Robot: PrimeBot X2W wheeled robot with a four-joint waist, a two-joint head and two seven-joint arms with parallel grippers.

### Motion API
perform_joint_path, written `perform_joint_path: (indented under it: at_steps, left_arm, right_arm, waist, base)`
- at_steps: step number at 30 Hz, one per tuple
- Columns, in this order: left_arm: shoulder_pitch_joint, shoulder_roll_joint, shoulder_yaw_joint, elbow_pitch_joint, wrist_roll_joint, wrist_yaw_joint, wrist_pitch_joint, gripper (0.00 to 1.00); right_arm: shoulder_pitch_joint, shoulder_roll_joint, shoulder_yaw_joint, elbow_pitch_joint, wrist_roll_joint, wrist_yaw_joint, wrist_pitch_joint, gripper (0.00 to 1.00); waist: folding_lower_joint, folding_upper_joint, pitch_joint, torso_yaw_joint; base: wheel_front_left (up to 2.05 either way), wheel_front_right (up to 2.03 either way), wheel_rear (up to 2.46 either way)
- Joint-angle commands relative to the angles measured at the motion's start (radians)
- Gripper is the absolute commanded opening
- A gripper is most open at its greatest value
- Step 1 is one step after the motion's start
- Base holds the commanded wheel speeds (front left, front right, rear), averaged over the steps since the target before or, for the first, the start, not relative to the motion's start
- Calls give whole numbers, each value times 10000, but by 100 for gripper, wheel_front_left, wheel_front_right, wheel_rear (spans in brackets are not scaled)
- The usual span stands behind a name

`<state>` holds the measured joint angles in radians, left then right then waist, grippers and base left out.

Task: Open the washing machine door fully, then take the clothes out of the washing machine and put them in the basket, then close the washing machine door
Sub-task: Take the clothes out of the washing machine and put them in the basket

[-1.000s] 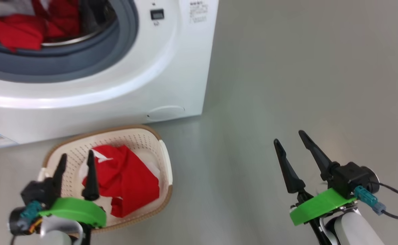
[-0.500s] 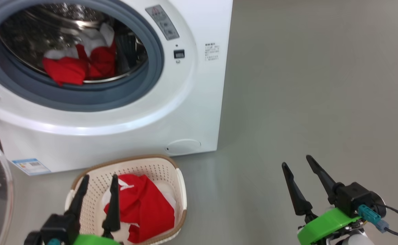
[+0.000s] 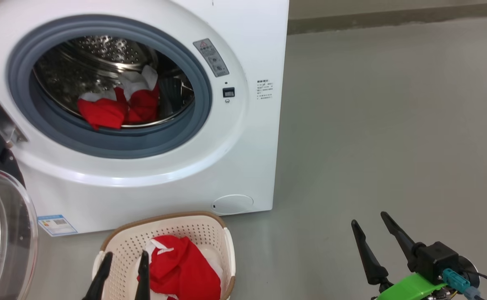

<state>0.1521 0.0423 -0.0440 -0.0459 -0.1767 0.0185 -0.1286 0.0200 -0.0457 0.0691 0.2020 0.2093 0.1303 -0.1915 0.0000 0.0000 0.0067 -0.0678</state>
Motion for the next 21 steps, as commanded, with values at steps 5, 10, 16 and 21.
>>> perform_joint_path:
  at_steps: [5, 10, 16, 21]
  left_arm:
    - [134, 92, 235, -482, -38, 105, 94, 100]
    - [248, 95, 226, -553, -121, 165, 132, 100]
    - [245, 109, 181, -515, -157, 198, 125, 100]
    - [231, 118, 180, -471, -235, 228, 97, 100]
  right_arm:
    - [51, -45, 131, -378, -156, 4, 84, 100]
    - [113, -45, 156, -484, -150, 4, 132, 100]
    - [112, -45, 193, -541, -125, 4, 159, 100]
    - [90, -45, 246, -528, -129, 4, 169, 100]
  waist:
    - [0, 0, -223, 28]
    - [0, 0, -228, 10]
    - [0, 0, -182, -12]
    - [0, 0, -161, -59]
  base:
    - [0, 0, 0]
    - [0, 0, 0]
    - [0, 0, 0]
    - [0, 0, 0]
